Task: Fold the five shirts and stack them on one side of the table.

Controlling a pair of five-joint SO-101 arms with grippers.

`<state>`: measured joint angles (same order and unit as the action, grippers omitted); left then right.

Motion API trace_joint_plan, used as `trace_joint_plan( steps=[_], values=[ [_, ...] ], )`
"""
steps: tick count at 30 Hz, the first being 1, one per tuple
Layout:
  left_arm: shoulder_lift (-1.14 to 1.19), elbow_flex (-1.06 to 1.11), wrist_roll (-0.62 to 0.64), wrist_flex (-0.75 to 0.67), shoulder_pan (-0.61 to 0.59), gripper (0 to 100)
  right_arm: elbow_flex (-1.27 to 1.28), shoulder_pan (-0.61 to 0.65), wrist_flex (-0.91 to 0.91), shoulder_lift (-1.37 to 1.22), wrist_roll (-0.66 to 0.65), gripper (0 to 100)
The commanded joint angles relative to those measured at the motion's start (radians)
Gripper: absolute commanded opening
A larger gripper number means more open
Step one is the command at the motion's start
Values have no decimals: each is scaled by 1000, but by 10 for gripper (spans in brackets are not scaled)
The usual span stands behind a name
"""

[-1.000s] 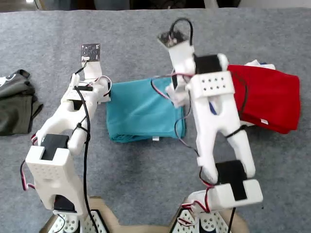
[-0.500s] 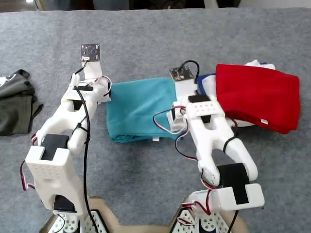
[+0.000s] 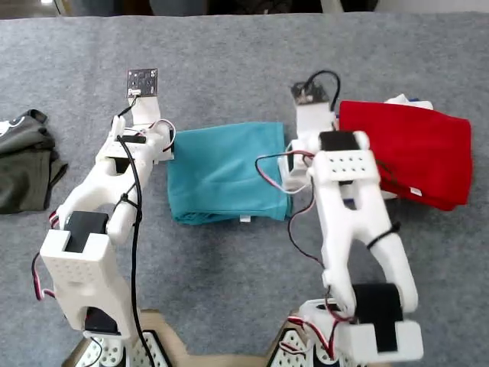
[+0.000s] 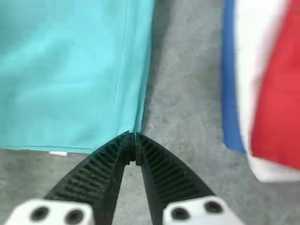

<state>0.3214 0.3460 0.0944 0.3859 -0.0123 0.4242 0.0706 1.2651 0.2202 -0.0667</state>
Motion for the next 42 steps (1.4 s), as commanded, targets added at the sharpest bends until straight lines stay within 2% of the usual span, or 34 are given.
trace_joint_plan(
  steps=[1, 6, 13, 16, 22, 32, 35, 39, 42],
  values=[
    [-12, -39, 5, 6, -10, 29, -77, 15, 92, 90, 80, 15],
    [-15, -39, 11, 6, -10, 29, -73, 25, 163, 93, 247, 38],
    [-11, -35, 11, 8, -10, 29, -74, 170, 173, -67, 506, 351],
    [-15, -24, 8, 8, -10, 29, -71, 207, 92, -143, 568, 406],
    [-17, -21, 5, 8, -10, 29, -74, 207, -69, -292, 626, 406],
    [-17, -24, 5, 8, -10, 29, -71, 206, -124, -476, 678, 395],
    [-17, -24, 5, 8, -10, 29, -74, 206, -140, -490, 666, 306],
    [-17, -22, 5, 8, -10, 29, -74, 206, -172, -498, 585, 149],
    [-17, -22, 5, 8, -10, 29, -70, 204, -180, -498, 537, 74]
  ],
)
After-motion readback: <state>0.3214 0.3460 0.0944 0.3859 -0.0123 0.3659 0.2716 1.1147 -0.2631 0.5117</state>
